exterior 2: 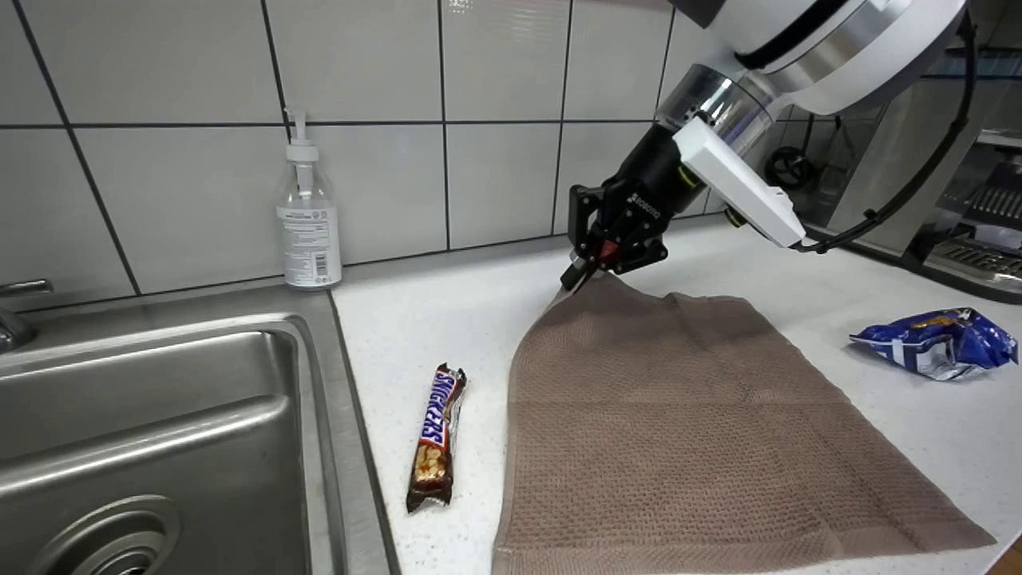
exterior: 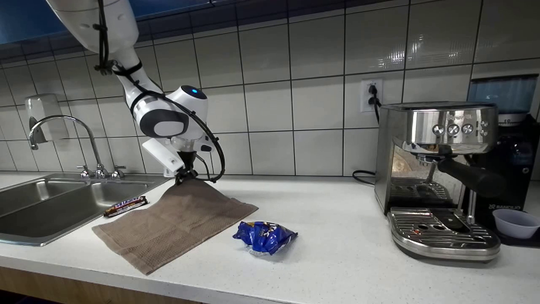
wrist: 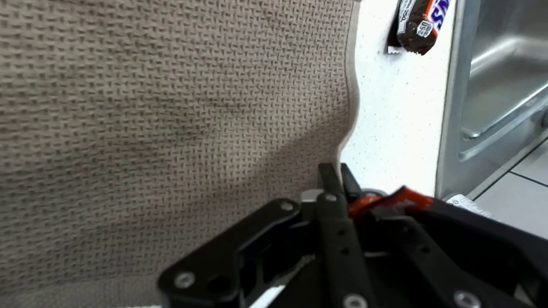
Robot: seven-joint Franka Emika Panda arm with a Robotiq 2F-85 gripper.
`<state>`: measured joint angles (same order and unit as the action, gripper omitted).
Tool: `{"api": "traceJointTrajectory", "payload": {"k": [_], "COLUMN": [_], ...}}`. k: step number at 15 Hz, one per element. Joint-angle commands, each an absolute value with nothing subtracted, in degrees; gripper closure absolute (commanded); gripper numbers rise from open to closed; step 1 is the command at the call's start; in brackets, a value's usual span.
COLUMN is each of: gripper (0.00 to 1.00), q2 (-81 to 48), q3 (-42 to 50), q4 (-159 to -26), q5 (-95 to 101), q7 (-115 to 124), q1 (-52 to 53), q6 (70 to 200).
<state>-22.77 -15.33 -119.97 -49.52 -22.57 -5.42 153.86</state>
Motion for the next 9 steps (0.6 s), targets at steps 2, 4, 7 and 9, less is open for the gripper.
{"api": "traceJointTrajectory", "payload": {"k": [2, 4, 7, 9], "gripper": [0.99, 0.99, 0.99, 0.99], "q2": [-16.36, -14.74, -12.20, -10.52], "q3": [-14.97, -16.06, -15.83, -15.75], "q4": [-126.30, -128.28, -131.01, -132.82], "q5": [-55.51, -56.93, -58.98, -60.31], "q7": [-27.59, -28.90, -30.49, -31.61], "q1": [-5.41, -6.68, -6.54, -6.46], "q6": [154.45, 154.78, 154.91, 154.96]}}
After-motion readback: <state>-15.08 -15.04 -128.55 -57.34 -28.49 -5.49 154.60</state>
